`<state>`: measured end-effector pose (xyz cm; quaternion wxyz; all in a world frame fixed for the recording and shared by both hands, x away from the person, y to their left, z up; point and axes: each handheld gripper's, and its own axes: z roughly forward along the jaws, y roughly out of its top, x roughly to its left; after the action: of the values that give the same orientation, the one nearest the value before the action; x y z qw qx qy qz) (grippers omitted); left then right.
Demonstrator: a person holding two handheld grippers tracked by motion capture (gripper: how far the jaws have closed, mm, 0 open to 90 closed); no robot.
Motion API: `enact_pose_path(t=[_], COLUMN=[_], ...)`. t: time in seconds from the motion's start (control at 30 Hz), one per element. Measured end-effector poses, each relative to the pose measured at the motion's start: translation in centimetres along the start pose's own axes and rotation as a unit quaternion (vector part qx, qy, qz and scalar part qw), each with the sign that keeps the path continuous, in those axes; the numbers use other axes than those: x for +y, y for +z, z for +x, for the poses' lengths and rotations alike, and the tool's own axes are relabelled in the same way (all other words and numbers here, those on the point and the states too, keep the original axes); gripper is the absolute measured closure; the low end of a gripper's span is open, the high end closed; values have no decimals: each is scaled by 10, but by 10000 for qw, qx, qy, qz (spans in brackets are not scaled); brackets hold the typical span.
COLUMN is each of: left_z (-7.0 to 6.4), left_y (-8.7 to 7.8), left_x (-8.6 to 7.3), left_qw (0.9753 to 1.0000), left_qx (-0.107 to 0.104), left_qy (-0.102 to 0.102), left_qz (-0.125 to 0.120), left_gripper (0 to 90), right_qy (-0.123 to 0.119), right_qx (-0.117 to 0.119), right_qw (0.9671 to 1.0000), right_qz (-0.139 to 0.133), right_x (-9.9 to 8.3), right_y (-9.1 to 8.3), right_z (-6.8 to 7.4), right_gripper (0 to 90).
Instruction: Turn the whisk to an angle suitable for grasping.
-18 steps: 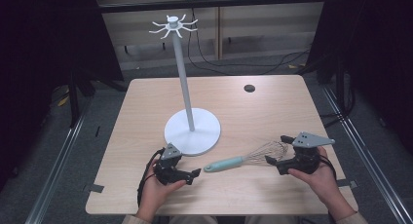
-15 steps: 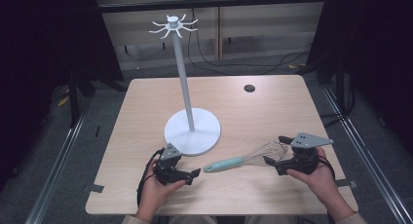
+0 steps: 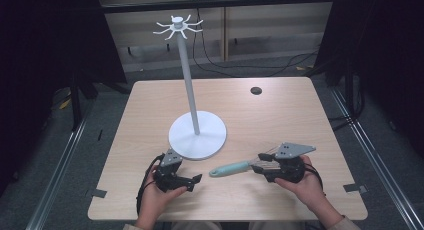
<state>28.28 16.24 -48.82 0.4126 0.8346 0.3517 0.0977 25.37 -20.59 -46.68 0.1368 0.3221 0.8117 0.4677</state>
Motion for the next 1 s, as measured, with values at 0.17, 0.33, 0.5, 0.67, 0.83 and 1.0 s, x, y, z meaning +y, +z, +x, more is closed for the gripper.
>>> enact_pose_path(t=[0.17,0.33,0.5,0.67,0.83,1.0], left_z=[0,1,2,2,2,2], left_y=[-5,-9,-13,-14,-14,-13], left_x=[-5,-9,-12,-12,-12,-11], left_qw=[9999,9999,9998,9998,9998,9997], left_qx=[33,25,79,140,152,184], left_qy=[-93,-126,-167,-132,-131,-119], left_qz=[27,-11,-42,-77,-70,-66], left_gripper=[65,51,49,50,51,53], right_qy=[-117,-287,-453,-469,-544,-560], right_qx=[276,462,455,407,330,225], right_qw=[9994,9975,9956,9954,9946,9945], right_qz=[193,453,689,733,817,852], right_x=[1,1,-2,-1,-1,0], right_y=[14,30,43,50,55,57], right_z=[5,10,10,11,11,8], right_gripper=[753,864,893,888,886,884])
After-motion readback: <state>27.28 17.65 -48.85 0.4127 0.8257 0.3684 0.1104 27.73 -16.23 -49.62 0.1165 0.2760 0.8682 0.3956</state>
